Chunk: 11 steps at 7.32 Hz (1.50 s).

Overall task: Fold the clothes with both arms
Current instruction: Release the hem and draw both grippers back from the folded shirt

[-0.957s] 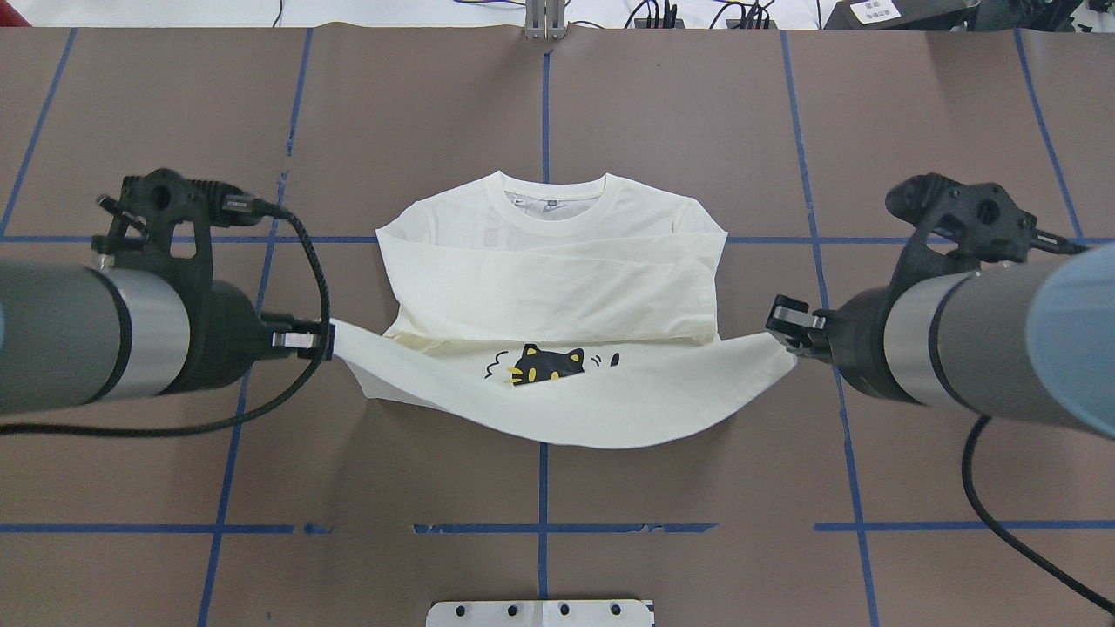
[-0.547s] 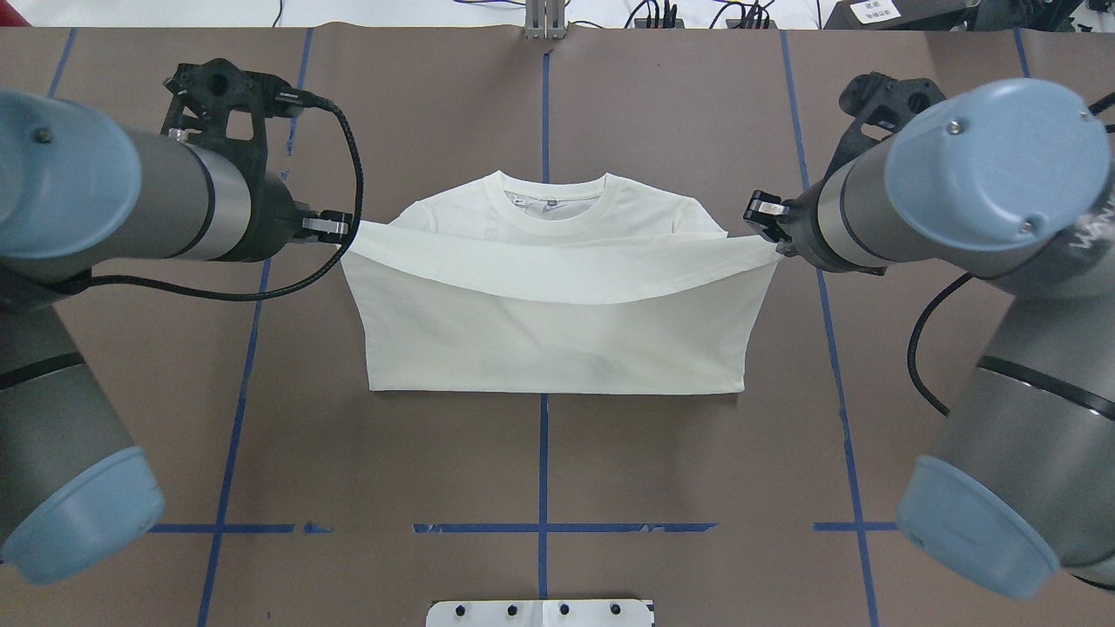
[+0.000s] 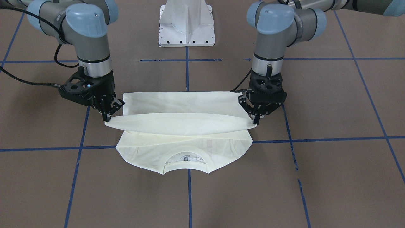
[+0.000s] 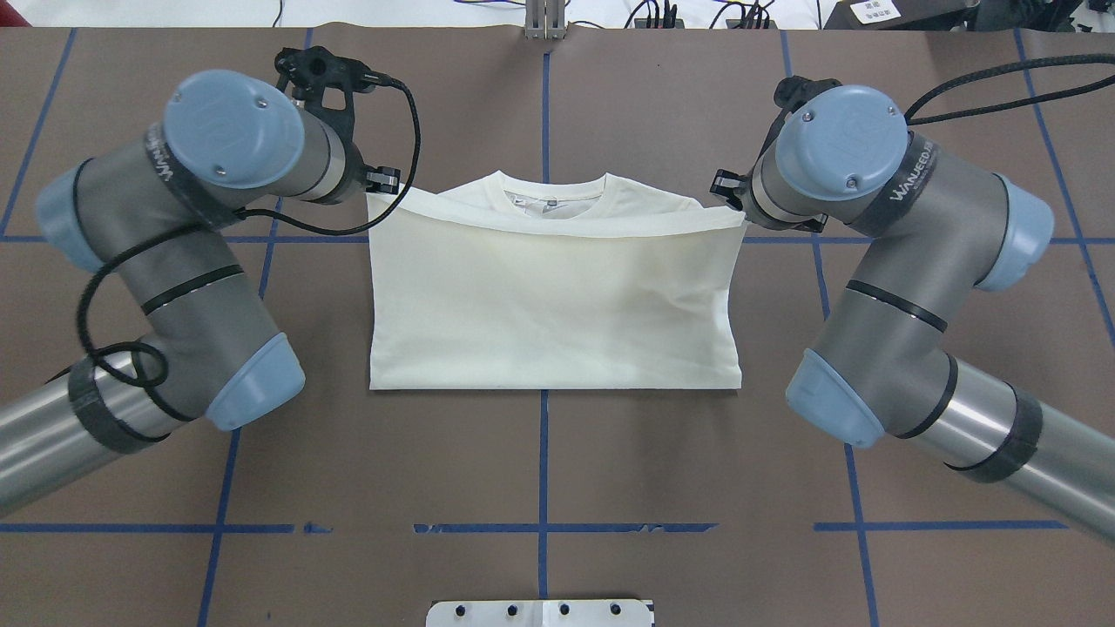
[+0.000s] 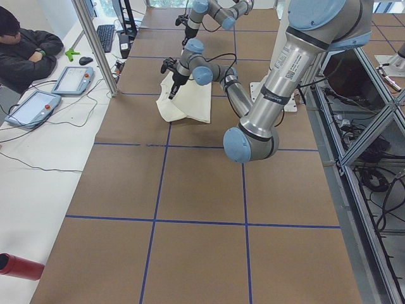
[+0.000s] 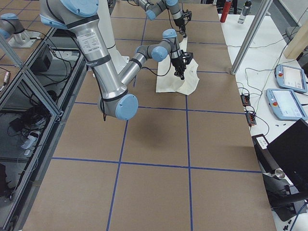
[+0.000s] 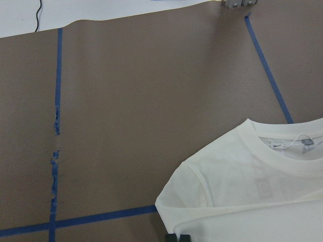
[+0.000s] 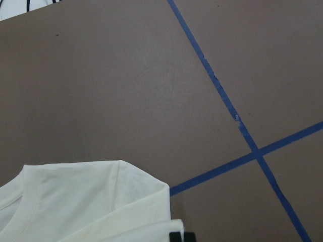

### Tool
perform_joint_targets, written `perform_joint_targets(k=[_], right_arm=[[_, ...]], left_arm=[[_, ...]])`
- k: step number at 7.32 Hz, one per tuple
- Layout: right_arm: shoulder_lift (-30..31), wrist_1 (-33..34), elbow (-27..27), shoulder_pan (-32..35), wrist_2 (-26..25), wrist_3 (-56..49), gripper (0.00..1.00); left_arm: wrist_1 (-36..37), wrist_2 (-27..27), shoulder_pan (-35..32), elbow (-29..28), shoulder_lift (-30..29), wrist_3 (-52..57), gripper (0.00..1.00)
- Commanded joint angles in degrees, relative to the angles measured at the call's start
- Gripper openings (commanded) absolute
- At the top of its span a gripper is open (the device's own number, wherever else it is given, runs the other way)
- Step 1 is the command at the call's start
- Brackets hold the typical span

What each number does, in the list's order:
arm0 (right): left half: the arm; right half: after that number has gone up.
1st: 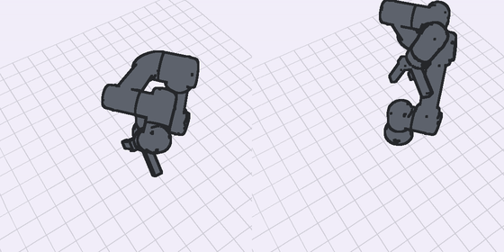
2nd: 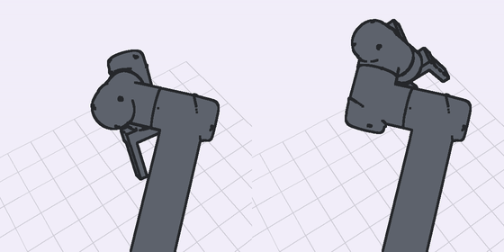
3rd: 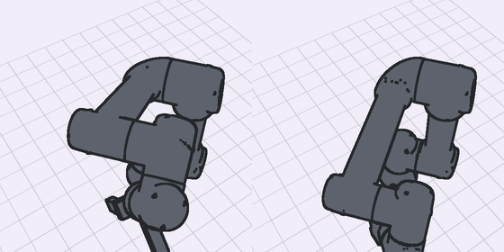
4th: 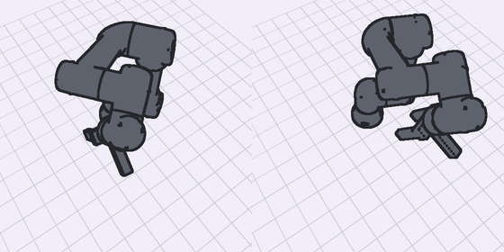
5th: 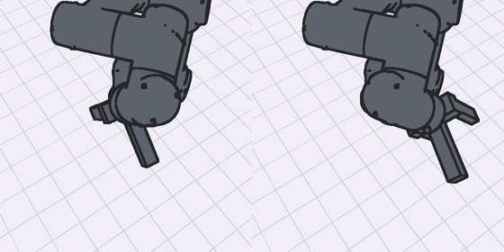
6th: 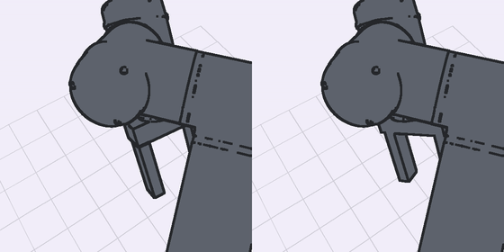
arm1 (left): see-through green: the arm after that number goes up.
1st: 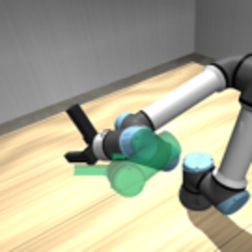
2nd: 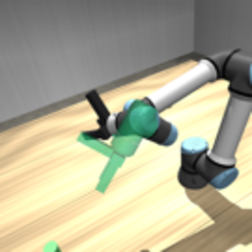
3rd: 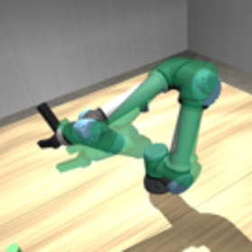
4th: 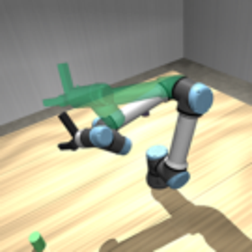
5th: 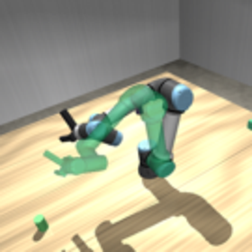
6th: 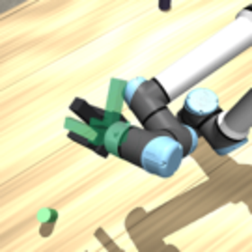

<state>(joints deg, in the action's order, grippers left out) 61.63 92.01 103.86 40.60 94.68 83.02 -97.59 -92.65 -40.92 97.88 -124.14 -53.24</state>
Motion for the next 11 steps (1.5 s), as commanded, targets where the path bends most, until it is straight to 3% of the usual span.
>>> perform_joint_targets(k=[1, 4, 5, 6, 7, 8, 9, 11], right_arm=[[-1.8, -4.8, -7.9, -0.1, -0.2, -0.4, 0.00], [-4.9, -5.2, -13.5, -1.1, -1.2, -0.4, 0.00], [-4.9, -5.2, -14.3, -1.3, -1.4, -0.4, 0.28], [-4.9, -5.3, -14.6, -1.8, -3.0, -0.4, 0.99], [-4.9, -5.5, -13.8, -1.7, -3.2, -1.1, 1.00], [-4.9, -6.1, -11.8, -0.1, -2.1, -5.8, 1.00], [-4.4, -6.2, -10.6, 2.4, 3.0, -10.0, 1.00], [-4.2, -6.3, -9.6, 3.4, 4.5, -11.0, 1.00]], left_arm=[[-8.3, 1.2, 0.1, -11.7, -2.6, 0.2, 0.00], [-11.1, 1.1, 0.8, -14.9, -2.4, 0.2, 0.00], [-11.1, 1.1, 0.8, -14.9, -2.3, 0.1, 0.00], [-11.7, 0.9, 0.8, -14.6, -2.0, 0.1, 0.43], [-15.0, 0.9, 0.9, -14.2, -1.1, 0.1, 0.99], [-16.9, -0.2, 0.9, -11.1, 0.7, 0.1, 1.00], [-17.3, -2.9, 1.0, -6.7, 4.0, 0.1, 1.00], [-17.5, -3.2, 6.5, 4.5, 12.3, -1.1, 1.00]])
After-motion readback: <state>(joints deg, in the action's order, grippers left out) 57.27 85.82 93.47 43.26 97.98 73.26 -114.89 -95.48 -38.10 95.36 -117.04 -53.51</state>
